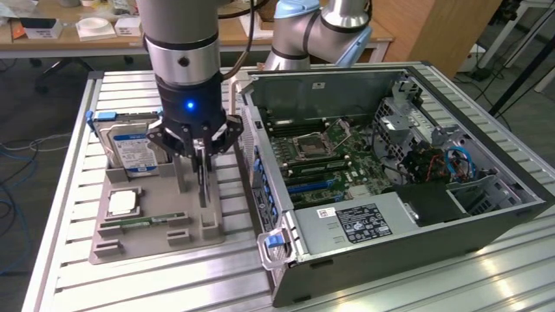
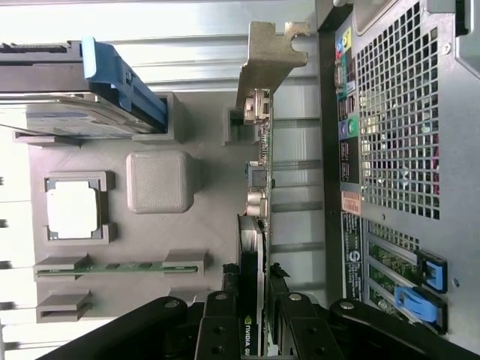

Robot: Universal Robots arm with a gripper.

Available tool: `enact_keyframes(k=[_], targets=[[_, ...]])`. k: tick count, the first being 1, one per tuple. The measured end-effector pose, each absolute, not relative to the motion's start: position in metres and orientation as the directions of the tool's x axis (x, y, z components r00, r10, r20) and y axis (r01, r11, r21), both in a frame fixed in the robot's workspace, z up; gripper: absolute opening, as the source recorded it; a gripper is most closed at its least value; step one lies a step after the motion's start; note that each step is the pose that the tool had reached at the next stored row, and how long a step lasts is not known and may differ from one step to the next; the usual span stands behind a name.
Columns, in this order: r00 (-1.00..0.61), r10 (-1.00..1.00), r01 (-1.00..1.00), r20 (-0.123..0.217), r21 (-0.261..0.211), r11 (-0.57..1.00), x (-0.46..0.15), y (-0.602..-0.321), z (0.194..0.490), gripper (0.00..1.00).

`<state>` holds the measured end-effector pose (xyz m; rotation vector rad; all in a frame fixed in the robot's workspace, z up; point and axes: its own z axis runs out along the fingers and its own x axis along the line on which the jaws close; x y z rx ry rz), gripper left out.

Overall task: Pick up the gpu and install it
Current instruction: 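Pick up the gpu and move the gpu toward the slot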

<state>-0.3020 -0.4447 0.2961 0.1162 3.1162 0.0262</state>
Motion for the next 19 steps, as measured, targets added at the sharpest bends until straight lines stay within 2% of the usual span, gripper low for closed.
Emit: enact_keyframes(k=[19], targets=[[-0.997,0.075,0.074,-0.024,0.018,0.997,-0.302,-0.445,0.327,0.26]])
